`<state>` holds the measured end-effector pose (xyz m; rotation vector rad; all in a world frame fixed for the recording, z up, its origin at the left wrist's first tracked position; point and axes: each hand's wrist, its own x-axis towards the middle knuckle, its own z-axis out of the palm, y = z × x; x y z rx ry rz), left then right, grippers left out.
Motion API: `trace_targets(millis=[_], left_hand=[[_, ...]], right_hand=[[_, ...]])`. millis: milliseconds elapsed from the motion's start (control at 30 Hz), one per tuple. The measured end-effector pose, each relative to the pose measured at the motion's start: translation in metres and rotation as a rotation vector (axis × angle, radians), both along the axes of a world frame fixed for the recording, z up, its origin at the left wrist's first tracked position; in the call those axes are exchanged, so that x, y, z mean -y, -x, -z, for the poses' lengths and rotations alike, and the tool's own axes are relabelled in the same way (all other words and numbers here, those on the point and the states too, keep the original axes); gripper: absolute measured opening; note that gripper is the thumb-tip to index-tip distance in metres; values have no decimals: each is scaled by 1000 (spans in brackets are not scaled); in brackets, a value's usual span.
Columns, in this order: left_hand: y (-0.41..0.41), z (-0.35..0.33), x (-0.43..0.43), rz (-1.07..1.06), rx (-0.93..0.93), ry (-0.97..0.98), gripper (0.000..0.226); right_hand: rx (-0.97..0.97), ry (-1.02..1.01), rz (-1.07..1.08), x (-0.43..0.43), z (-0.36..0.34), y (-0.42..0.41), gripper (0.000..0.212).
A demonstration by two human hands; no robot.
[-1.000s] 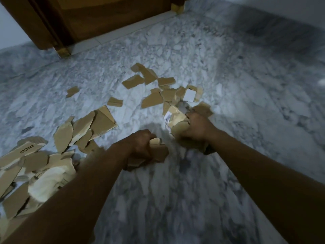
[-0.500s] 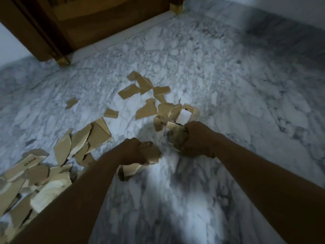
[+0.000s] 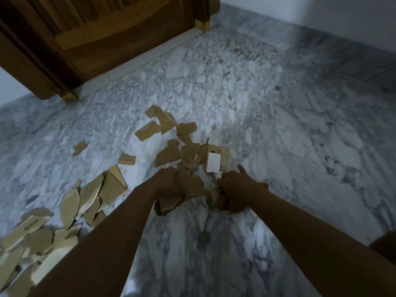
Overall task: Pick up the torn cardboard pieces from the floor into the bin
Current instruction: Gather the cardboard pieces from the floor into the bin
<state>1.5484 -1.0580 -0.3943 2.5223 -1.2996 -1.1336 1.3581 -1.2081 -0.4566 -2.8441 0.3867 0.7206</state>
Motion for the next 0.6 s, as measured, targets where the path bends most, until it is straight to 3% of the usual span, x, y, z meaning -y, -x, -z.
trace_targets(millis=[100, 167, 233, 333, 433, 533, 600], left_hand=[[-8, -4, 10, 73, -5, 5, 34], [-19, -13, 26, 77, 15, 25, 46], [-26, -21, 48, 150, 32, 16, 40], [-21, -18, 92, 264, -21, 12, 34], [1, 6, 134, 372, 6, -30, 35], [29, 34, 166, 522, 9, -49, 65], [39, 47, 176, 706, 82, -73, 72]], right_hand=[[-10, -63, 117, 2, -15, 13, 47], [15, -249, 299, 11, -25, 27, 39], [28, -415, 462, 25, -32, 47, 36], [20, -435, 616, 46, -43, 73, 58], [31, -432, 803, 51, -34, 93, 65], [119, -371, 896, 28, -16, 108, 58], [220, -355, 957, 5, -2, 114, 53]])
